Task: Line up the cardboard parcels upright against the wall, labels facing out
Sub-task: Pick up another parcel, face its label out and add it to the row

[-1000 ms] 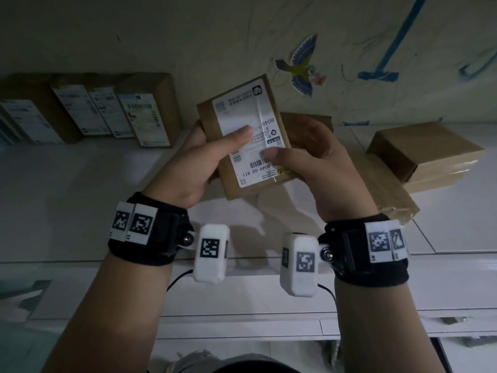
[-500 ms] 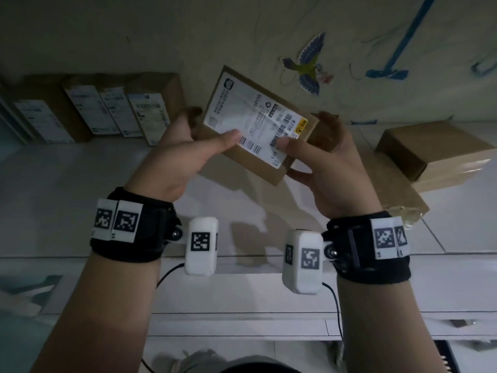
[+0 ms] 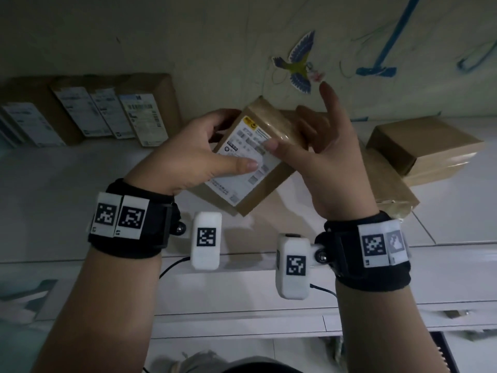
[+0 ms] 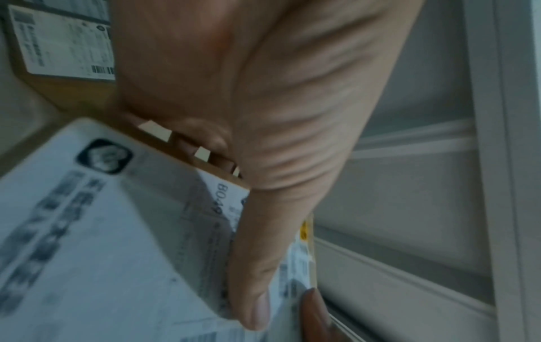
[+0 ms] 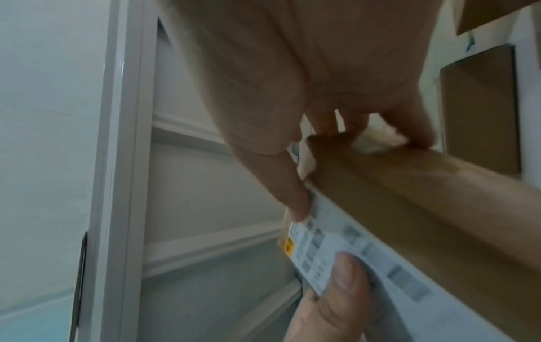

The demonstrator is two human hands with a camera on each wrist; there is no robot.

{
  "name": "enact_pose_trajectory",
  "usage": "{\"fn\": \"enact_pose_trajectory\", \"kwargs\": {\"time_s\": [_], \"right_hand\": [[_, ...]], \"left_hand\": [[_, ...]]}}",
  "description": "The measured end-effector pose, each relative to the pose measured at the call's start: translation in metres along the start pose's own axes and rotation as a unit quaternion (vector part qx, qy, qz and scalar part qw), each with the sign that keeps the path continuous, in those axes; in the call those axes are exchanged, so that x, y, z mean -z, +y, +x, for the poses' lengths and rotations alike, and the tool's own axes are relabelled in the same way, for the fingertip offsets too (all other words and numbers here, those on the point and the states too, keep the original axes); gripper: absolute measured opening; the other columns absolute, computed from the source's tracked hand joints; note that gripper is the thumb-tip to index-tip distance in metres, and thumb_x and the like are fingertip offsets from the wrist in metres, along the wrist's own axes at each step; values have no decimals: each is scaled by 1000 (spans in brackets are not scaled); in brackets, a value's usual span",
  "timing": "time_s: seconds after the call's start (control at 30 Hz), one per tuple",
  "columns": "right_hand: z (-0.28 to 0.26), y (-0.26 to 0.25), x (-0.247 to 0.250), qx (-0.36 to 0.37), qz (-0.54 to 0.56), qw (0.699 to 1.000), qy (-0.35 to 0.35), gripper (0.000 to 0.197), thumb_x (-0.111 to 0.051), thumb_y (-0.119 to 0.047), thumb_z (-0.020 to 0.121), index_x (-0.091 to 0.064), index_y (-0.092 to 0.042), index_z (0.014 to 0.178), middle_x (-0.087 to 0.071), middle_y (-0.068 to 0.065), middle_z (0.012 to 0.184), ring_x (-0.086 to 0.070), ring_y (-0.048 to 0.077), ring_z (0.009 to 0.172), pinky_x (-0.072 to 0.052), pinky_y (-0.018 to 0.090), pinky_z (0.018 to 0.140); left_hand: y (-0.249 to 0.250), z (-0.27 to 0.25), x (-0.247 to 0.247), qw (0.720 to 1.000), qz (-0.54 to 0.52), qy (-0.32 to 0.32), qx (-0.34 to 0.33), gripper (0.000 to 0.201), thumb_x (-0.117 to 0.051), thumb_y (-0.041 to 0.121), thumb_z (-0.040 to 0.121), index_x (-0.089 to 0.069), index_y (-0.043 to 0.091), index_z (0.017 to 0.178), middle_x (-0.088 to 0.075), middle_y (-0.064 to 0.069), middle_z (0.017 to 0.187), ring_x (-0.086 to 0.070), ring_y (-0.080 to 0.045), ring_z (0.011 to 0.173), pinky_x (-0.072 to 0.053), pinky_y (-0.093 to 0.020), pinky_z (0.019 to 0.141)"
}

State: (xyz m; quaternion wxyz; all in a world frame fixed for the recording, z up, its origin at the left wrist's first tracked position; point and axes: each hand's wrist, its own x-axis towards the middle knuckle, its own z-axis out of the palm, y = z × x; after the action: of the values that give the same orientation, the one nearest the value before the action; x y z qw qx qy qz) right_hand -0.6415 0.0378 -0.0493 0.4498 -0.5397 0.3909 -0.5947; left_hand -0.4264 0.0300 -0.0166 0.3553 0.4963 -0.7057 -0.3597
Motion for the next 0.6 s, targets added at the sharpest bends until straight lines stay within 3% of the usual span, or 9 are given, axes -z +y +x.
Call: {"fn": "enact_pose_trajectory", "kwargs": {"time_s": [0.07, 0.13, 0.27, 0.33, 0.4, 0.5, 0.6], "right_hand": [[-2, -1, -2, 10, 1, 999, 32, 109, -93, -18, 75, -29, -38, 161, -46, 4, 158, -48, 15, 144, -50, 46, 112], [-1, 2, -3, 0, 27, 999, 46, 103, -92, -18, 75, -36, -38, 158, -46, 3, 157, -48, 18, 144, -48, 48, 114], [5, 10, -3, -77, 37, 996, -34, 95, -90, -23, 76, -40, -29, 157, -58, 5, 150, -56, 24, 138, -50, 51, 112], [4, 12, -4, -124, 25, 989, -72, 74, -81, -19, 89, -45, -21, 154, -69, 2, 138, -68, 19, 124, -55, 45, 106], [2, 15, -5, -156, 21, 984, -84, 55, -74, -21, 96, -54, -23, 147, -75, -2, 128, -73, 16, 115, -55, 44, 103], [4, 13, -7, -195, 31, 975, -99, 42, -68, -29, 97, -63, -25, 138, -77, -2, 124, -70, 19, 120, -47, 55, 111], [6, 11, -9, -196, 17, 975, -104, 35, -64, -30, 99, -68, -28, 133, -77, -3, 123, -69, 18, 121, -47, 55, 111]], "left_hand": [[-3, 1, -2, 999, -31, -1, 12, 61, -92, 13, 75, -66, 17, 130, -80, 2, 118, -75, -13, 112, -60, -41, 100], [-10, 2, -5, 998, -60, 11, 21, 70, -94, 16, 69, -64, 12, 132, -80, -2, 118, -76, -16, 111, -59, -43, 102], [-23, 2, -9, 994, -79, 71, 37, 91, -101, 45, 54, -62, 25, 134, -80, 4, 117, -75, -15, 111, -59, -48, 101], [-28, 2, -10, 991, -84, 96, 40, 90, -100, 53, 53, -65, 26, 131, -80, 6, 117, -75, -14, 112, -59, -48, 101], [-32, 2, -11, 991, -73, 107, 45, 95, -99, 60, 51, -64, 27, 133, -79, 7, 119, -73, -13, 115, -58, -48, 102], [-39, 1, -19, 994, -51, 86, 47, 81, -91, 63, 65, -64, 30, 134, -78, 11, 121, -73, -11, 116, -56, -48, 104], [-42, 3, -27, 993, -70, 67, 66, 56, -72, 66, 85, -67, 33, 130, -79, 13, 118, -75, -7, 109, -56, -46, 104]]}}
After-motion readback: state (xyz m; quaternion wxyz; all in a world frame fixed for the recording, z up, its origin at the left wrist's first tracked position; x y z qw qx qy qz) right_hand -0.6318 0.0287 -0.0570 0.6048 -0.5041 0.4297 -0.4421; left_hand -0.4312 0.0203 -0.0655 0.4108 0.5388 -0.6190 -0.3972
